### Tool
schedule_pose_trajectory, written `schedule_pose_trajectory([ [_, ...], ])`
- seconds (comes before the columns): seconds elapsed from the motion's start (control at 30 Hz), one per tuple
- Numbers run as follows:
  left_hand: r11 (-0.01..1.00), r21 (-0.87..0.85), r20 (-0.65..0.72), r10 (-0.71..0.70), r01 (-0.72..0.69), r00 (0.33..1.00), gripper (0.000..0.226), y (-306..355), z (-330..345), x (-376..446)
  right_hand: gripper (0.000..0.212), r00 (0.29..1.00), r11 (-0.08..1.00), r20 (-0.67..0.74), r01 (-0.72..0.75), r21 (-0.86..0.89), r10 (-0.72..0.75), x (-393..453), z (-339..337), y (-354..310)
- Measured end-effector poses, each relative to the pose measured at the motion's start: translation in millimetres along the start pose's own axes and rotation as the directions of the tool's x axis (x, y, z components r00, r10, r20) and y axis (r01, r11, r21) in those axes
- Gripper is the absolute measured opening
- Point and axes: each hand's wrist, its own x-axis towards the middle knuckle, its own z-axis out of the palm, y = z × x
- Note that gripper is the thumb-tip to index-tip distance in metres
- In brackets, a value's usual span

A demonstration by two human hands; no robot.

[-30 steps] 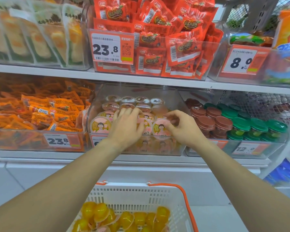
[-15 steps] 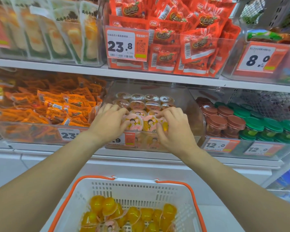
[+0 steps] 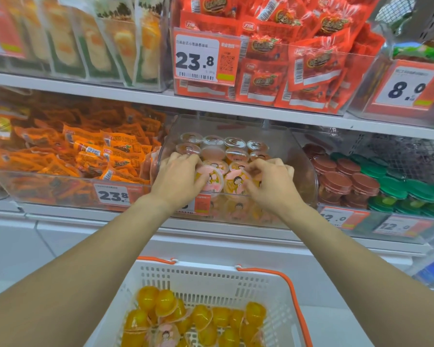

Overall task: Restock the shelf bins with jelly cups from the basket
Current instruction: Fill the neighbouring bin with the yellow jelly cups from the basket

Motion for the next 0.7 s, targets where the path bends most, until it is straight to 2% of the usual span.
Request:
schedule_pose_trajectory([
  [0.1,1.0,-0.001,-0.01,0.0,0.0,1.0,0.029,3.4,-0.1,2.0,0.03,1.0,0.999,0.002,0.015,-0.038,-0.015,2.8,7.3,-3.4],
  [0.3,1.0,0.022,-0.021,0.003,-0.003,1.0,0.026,10.4,-1.3,5.0,0.031,1.0,0.999,-0.023,-0.021,-0.04,0.02,5.4,8.4,-7.1],
  [0.47,0.999,0.018,-0.021,-0.041,0.041,0.999,0.026,11.4,-1.7,5.8,0.034,1.0,0.994,0.021,-0.014,-0.106,0.016,5.3,5.1,-8.7],
  [0.57,0.998,0.056,0.008,-0.009,0.008,1.0,0.033,17.3,1.7,6.6,0.038,0.998,0.994,0.064,-0.005,-0.111,0.012,4.2,5.3,-10.3],
  [0.7,0.996,0.015,0.014,0.085,-0.085,0.996,0.037,33.8,7.3,9.1,0.04,0.992,0.998,0.123,-0.021,-0.057,0.028,7.6,-14.4,0.5],
])
